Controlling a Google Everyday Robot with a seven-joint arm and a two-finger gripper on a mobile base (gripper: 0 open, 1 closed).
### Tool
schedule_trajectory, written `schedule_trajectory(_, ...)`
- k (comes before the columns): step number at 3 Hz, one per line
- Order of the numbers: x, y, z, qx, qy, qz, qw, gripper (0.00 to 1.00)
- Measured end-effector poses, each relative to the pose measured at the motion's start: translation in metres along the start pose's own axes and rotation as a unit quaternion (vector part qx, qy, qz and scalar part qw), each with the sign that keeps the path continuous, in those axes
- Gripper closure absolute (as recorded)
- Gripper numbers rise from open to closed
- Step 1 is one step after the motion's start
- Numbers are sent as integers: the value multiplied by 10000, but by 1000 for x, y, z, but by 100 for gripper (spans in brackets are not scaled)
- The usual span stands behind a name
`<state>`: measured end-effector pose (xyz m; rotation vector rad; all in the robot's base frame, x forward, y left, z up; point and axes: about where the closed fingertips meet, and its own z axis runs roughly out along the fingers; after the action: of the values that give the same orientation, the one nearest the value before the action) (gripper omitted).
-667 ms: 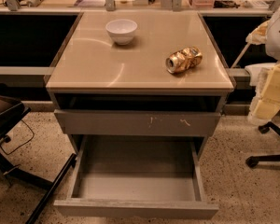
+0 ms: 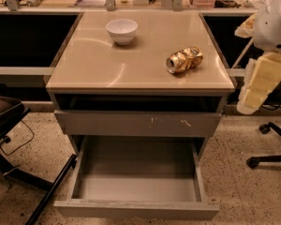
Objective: Place orange can into middle drawer
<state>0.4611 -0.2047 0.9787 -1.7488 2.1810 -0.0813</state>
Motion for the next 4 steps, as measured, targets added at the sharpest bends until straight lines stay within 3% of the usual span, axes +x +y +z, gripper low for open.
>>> schedule_trajectory(1, -30, -31, 19, -113, -344, -268, 9990, 0)
schedule_trajectory(2, -67, -71, 50, -278, -848, -495, 9948, 0)
schedule_trajectory(3, -68, -71, 50, -278, -849, -495, 9948, 0)
schedule_trajectory(4, -78, -94, 61, -292, -1209, -703, 9897, 0)
